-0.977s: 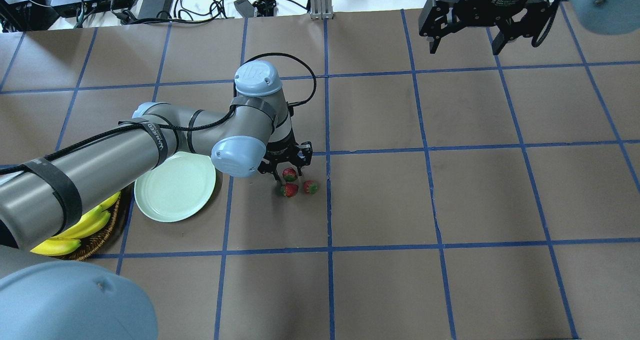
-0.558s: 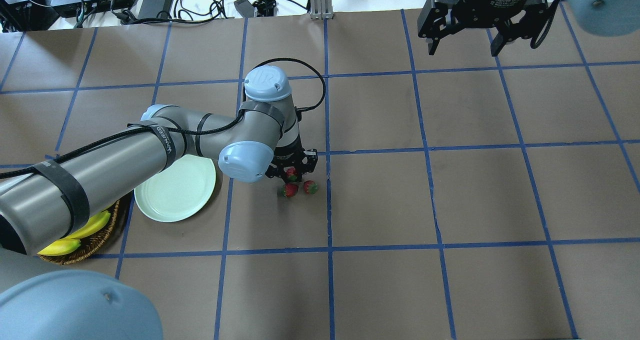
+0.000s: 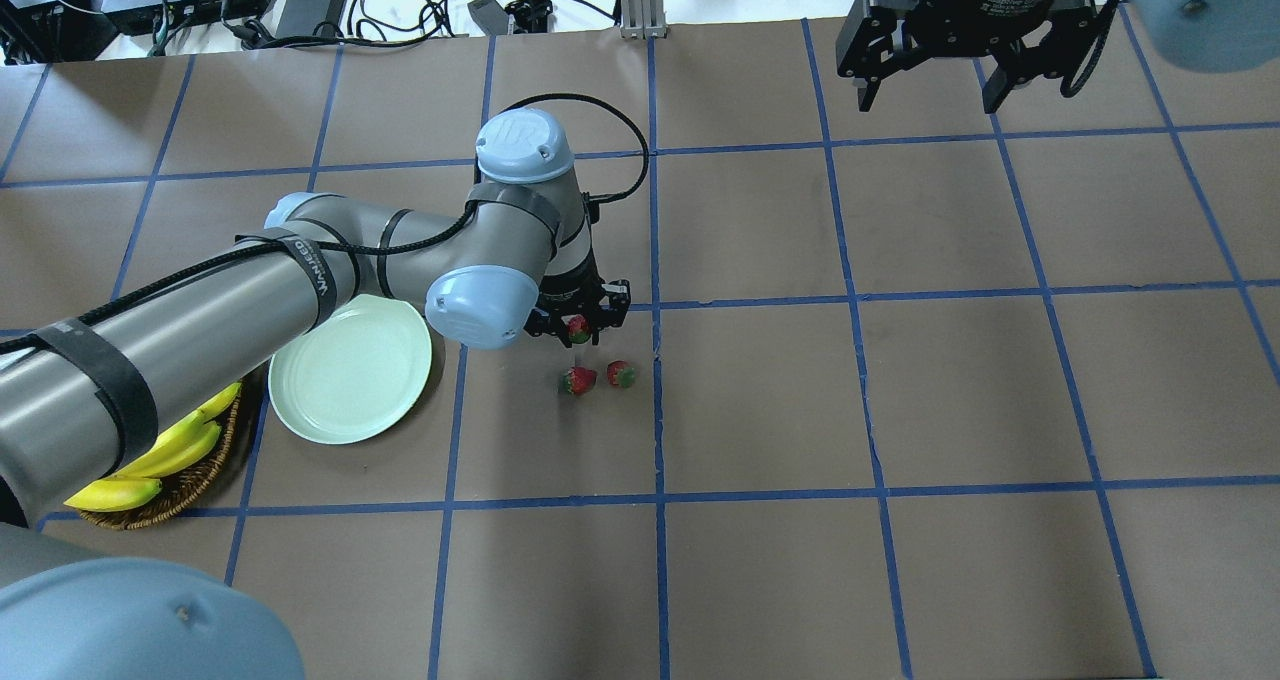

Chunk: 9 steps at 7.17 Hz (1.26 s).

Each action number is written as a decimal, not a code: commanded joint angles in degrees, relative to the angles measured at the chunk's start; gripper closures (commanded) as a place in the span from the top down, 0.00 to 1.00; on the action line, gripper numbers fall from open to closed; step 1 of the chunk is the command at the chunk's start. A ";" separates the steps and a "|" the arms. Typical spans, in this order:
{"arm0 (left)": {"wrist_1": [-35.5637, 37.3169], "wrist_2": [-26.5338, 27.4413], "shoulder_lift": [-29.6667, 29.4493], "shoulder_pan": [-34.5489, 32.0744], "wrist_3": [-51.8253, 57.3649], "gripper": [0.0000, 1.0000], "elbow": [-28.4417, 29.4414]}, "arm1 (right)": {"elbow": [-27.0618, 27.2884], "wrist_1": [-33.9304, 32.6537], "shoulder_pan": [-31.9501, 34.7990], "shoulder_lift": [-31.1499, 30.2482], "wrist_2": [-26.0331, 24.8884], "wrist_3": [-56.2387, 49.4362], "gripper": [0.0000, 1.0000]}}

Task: Collect all strawberries into plate
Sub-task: 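Carry the strawberry over the plate and open the left gripper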

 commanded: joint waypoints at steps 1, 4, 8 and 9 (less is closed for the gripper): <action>-4.60 2.45 3.28 6.39 6.43 0.06 1.25 | 0.00 -0.09 0.00 0.13 0.16 -0.18 1.00; -7.61 8.50 7.59 15.02 19.79 0.05 0.29 | 0.00 -0.09 0.17 0.04 0.34 0.07 1.00; -3.43 8.00 9.89 25.31 33.69 0.00 -8.39 | 0.00 -0.09 0.17 0.22 0.34 -0.18 1.00; -2.26 8.00 9.89 25.59 34.59 0.00 -9.98 | 0.00 -0.09 0.17 0.13 0.17 -0.27 1.00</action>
